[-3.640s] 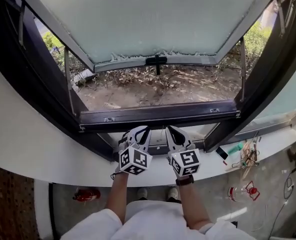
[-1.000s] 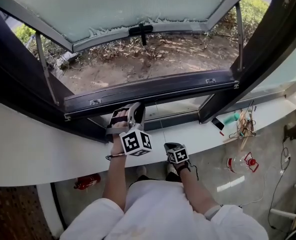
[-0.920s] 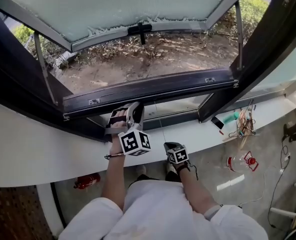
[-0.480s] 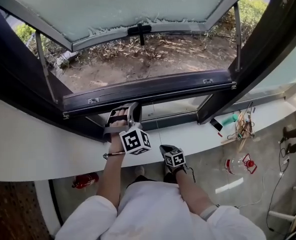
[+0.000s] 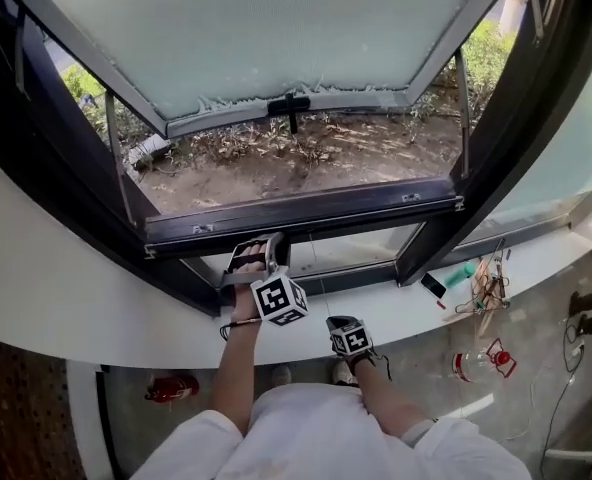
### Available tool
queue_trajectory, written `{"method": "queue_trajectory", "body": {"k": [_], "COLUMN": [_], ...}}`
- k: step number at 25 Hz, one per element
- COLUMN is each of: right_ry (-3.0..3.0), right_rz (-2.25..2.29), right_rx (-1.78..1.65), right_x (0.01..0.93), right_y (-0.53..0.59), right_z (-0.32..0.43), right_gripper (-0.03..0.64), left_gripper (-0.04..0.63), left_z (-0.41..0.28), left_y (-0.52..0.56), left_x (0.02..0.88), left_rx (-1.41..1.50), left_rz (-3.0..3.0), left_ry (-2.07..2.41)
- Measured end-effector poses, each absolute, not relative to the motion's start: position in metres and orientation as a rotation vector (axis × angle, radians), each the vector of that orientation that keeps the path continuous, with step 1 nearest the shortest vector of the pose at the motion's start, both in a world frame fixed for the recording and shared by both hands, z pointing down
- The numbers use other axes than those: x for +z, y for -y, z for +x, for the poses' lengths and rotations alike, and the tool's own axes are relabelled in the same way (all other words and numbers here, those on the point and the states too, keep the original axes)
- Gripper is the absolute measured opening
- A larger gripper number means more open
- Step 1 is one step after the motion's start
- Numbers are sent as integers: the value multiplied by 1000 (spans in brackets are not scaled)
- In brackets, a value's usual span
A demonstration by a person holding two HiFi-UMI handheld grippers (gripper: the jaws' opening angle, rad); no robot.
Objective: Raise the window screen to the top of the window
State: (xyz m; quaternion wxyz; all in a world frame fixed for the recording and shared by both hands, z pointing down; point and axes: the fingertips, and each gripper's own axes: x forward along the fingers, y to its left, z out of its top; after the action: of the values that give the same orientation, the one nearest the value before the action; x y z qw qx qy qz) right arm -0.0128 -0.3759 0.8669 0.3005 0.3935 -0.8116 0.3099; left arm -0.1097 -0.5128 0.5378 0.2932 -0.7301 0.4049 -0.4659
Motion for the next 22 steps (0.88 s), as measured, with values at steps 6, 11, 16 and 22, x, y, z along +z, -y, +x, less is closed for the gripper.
{"method": "queue_trajectory", "body": {"k": [6, 11, 16, 22], "right_ry": [2228, 2290, 2329, 2338], "right_rz": [1057, 1057, 1091, 1051], "right_rx": [723, 671, 689, 600], "right_x": [840, 823, 816, 814], "right_y": [388, 404, 417, 417], "right_z": [-12, -24, -23, -34], "right_gripper": [2, 2, 2, 2], "left_gripper": [32, 37, 41, 43], "left_z": [-111, -111, -112, -118], "left_y": [512, 511, 509, 502], "left_x": [508, 483, 469, 462], "left_rx": [-1064, -967, -901, -765], "left_rz": [-2007, -2006, -2043, -2073], "left_ry": [-1168, -1232, -1269, -1365]}}
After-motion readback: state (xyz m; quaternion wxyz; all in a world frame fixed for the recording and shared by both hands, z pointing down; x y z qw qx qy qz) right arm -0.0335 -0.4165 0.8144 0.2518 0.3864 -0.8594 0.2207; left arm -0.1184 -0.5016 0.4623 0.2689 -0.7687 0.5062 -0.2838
